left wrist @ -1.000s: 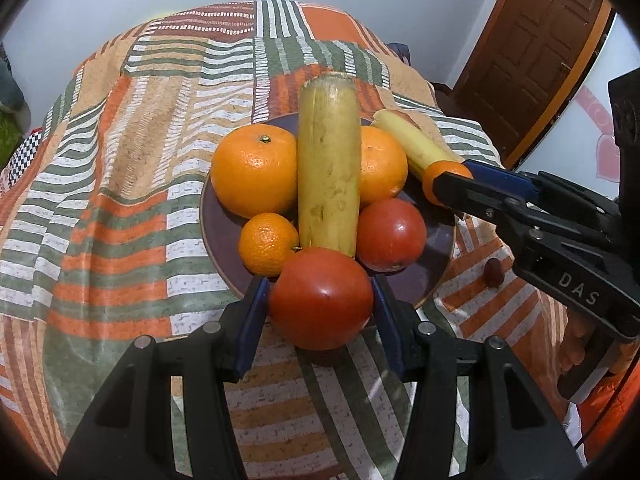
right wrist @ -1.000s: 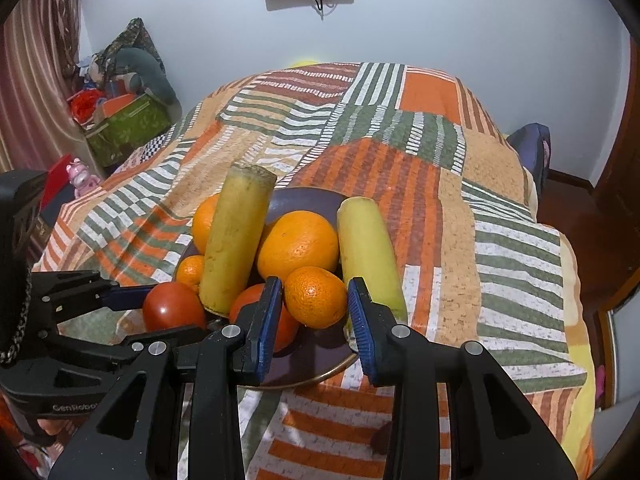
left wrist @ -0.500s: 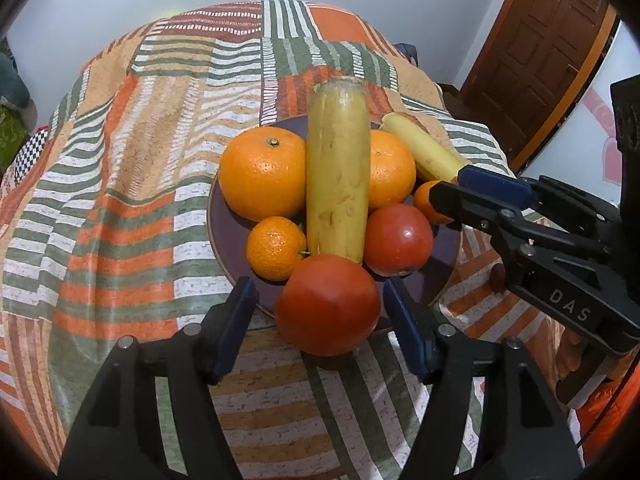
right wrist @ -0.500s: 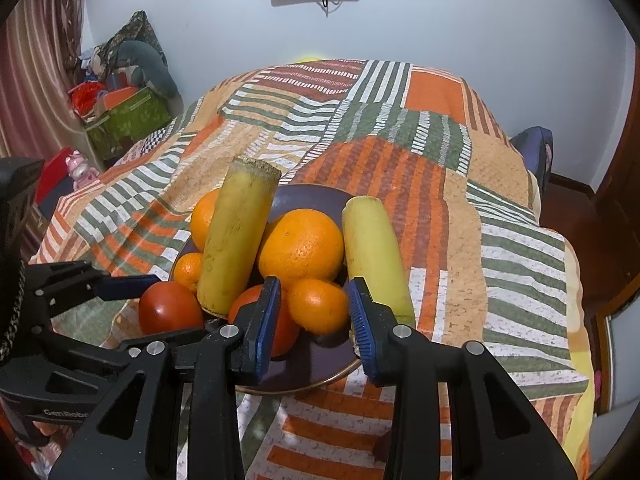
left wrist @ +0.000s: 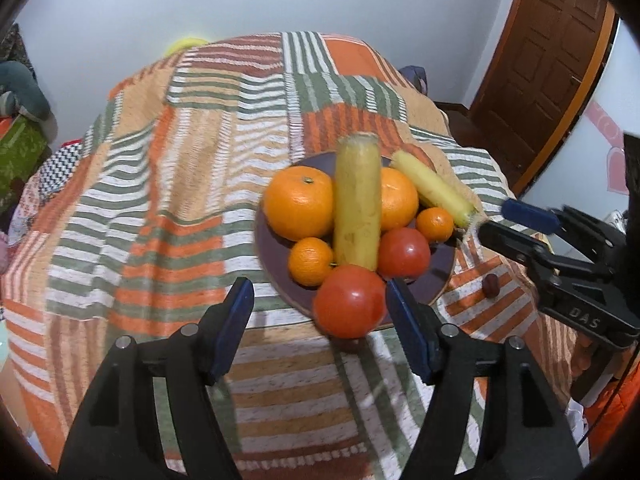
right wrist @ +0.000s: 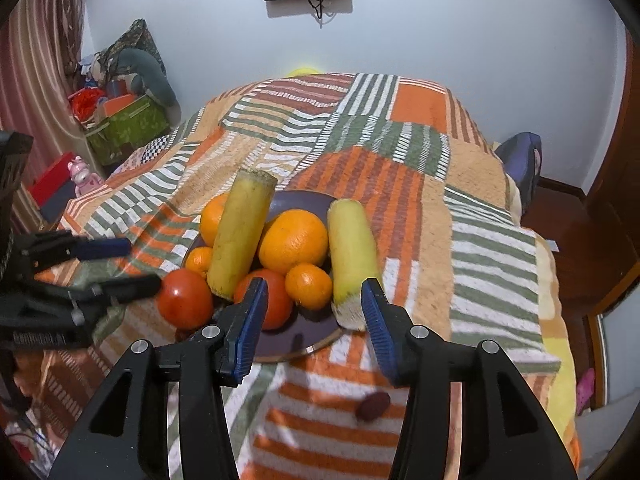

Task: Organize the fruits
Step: 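Open both tools and lift them off the plate, then move both open tools down to the dark red plums on the blanket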

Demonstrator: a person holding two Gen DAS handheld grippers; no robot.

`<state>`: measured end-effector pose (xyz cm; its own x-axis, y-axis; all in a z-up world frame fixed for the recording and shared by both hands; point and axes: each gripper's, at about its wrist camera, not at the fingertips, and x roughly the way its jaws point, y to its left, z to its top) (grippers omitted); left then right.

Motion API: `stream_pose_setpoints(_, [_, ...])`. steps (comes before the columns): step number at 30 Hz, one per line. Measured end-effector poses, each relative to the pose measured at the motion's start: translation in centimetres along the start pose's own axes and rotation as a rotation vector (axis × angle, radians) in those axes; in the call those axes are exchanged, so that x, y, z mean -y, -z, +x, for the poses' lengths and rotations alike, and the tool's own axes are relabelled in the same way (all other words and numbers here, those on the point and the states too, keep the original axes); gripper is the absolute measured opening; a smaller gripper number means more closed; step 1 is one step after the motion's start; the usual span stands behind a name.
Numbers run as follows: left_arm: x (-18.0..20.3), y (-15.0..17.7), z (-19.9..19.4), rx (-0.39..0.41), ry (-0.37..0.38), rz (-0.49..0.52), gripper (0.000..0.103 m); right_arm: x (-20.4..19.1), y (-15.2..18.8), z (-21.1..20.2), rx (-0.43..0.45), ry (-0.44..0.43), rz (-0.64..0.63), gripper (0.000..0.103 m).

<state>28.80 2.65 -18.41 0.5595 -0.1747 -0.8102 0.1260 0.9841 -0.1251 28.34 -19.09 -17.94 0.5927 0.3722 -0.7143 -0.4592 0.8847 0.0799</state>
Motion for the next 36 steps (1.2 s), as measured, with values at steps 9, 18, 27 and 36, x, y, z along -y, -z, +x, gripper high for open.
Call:
stream_pose_setpoints(9, [-0.9, 2.3, -1.2, -0.034, -0.011, -0.010, 0.068, 1.9, 3.6, -2.0, -0.044, 0.026, 0.048, 0.047])
stream_pose_setpoints(18, [0.1, 4.6, 0.9, -0.115, -0.008, 0.001, 0.068, 4.2, 6.9, -1.4, -0.122, -0.006, 0.150, 0.047])
stream_pose_setpoints(27, [1.7, 4.6, 3.6, -0.149, 0.009, 0.027, 0.067, 3.6, 7.0, 0.5, -0.134, -0.006, 0.130, 0.047])
stream_pose_setpoints(36, [2.3, 4.0, 6.0, -0.163, 0.009, 0.046, 0.050, 3.8, 7.1, 2.1, -0.145, 0.001, 0.130, 0.040])
